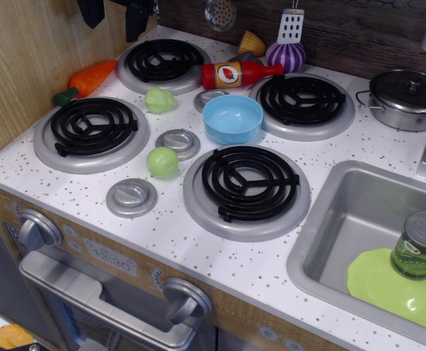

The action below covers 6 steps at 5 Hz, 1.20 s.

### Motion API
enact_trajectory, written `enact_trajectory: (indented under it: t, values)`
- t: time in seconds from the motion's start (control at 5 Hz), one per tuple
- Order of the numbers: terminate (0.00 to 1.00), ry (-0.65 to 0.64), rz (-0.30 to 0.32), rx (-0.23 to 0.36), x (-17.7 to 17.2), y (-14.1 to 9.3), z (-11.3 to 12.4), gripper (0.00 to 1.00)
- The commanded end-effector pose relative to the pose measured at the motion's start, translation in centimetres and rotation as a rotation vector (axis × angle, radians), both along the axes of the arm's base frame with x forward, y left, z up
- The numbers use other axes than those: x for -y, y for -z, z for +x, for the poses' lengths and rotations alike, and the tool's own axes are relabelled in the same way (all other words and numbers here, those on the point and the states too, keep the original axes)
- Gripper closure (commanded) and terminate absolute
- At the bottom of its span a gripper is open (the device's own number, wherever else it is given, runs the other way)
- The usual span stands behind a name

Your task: Put pear in bowl

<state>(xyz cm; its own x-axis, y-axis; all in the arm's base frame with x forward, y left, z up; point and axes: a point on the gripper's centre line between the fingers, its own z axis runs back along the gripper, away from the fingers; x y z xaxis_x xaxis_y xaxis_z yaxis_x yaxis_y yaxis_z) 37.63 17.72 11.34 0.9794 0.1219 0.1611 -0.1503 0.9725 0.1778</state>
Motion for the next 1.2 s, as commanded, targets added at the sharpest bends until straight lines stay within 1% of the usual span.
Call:
enact_trajectory:
  t: [0.0, 0.2, 0.4, 0.6, 0.8, 1.0]
  values:
    - [0.0, 0.0, 0.0, 0.0, 0.0, 0.0, 0.0, 0.0]
    - [0.0, -0.049, 0.012, 0.017, 3.2, -0.5, -1.9, 0.0]
    - [0.0, -0.079, -0.008, 0.011, 6.3, -0.3, -3.4, 0.0]
    - [0.0, -0.105, 0.009, 0.029, 9.1, 0.2, -5.0, 0.0]
    - [0.0, -0.108, -0.011, 0.05, 10.0, 1.6, -6.0, 0.0]
    - [0.0, -0.121, -0.023, 0.063, 10.8, 3.1, -6.4, 0.0]
